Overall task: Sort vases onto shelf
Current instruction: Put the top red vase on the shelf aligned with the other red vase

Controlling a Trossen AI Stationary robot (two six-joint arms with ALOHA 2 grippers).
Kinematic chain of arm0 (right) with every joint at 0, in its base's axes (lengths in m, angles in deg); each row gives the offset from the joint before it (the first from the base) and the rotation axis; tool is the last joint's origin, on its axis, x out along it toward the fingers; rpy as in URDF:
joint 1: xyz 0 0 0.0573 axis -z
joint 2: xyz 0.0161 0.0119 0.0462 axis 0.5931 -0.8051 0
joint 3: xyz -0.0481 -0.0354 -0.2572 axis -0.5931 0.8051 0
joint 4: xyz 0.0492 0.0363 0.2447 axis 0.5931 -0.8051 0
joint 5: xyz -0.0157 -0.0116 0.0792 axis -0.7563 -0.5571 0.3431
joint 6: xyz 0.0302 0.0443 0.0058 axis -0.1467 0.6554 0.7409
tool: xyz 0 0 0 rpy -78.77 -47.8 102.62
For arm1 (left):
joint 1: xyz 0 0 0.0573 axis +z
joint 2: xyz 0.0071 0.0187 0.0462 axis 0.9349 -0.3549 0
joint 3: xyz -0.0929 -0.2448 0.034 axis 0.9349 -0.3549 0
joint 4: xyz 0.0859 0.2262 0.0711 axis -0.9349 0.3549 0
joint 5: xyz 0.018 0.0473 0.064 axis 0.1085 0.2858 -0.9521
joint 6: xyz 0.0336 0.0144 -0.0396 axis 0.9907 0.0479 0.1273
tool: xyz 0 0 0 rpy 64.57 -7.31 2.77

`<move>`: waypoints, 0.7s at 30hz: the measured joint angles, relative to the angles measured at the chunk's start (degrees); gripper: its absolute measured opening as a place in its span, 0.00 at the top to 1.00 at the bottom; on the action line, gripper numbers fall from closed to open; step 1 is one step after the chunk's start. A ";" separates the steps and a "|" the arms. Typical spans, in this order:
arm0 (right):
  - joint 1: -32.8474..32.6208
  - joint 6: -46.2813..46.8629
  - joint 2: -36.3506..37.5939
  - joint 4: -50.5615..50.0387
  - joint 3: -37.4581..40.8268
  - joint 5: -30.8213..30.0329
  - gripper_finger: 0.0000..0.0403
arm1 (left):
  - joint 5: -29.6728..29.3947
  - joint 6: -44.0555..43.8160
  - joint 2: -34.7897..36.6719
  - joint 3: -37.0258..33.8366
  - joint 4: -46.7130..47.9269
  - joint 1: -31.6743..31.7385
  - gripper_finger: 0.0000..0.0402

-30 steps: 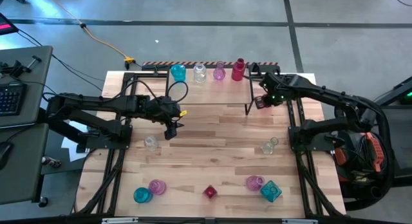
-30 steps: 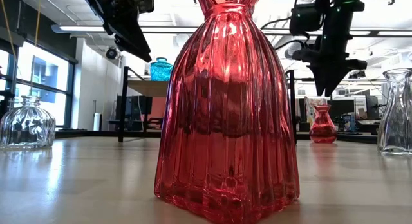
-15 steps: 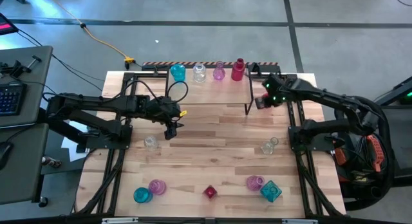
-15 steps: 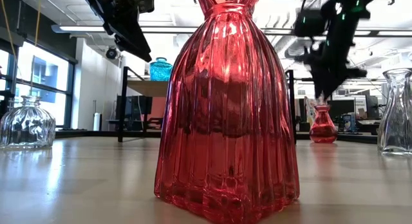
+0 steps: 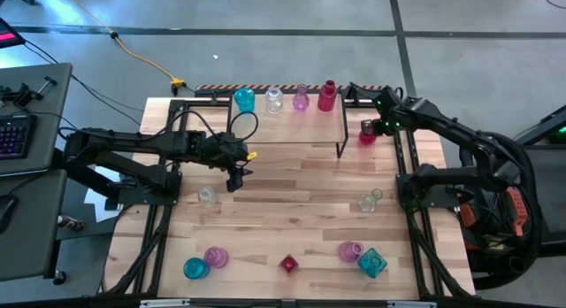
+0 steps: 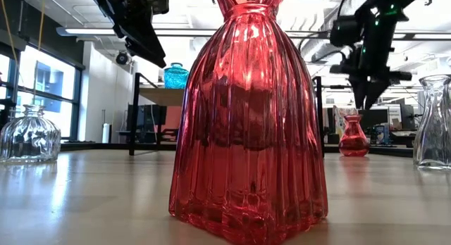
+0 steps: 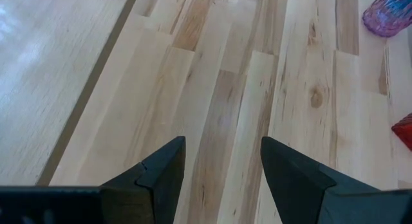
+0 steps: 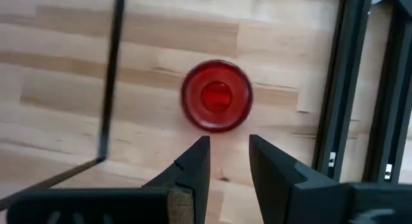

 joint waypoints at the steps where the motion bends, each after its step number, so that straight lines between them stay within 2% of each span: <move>1: 0.63 -0.26 -0.29 0.57 0.19 -0.13 0.78 | 0.00 0.00 0.00 0.00 0.00 -0.01 0.52; 8: 3.92 -1.22 -2.12 4.42 1.91 0.97 0.78 | 0.00 0.00 0.00 0.00 0.01 -0.01 0.52; 17: 5.14 -2.41 -5.39 6.17 2.08 1.30 0.78 | 0.00 0.00 0.00 0.00 0.02 -0.01 0.52; 21: 5.14 -3.39 -7.49 7.14 2.08 1.32 0.82 | 0.00 0.02 0.00 0.00 0.02 0.00 0.52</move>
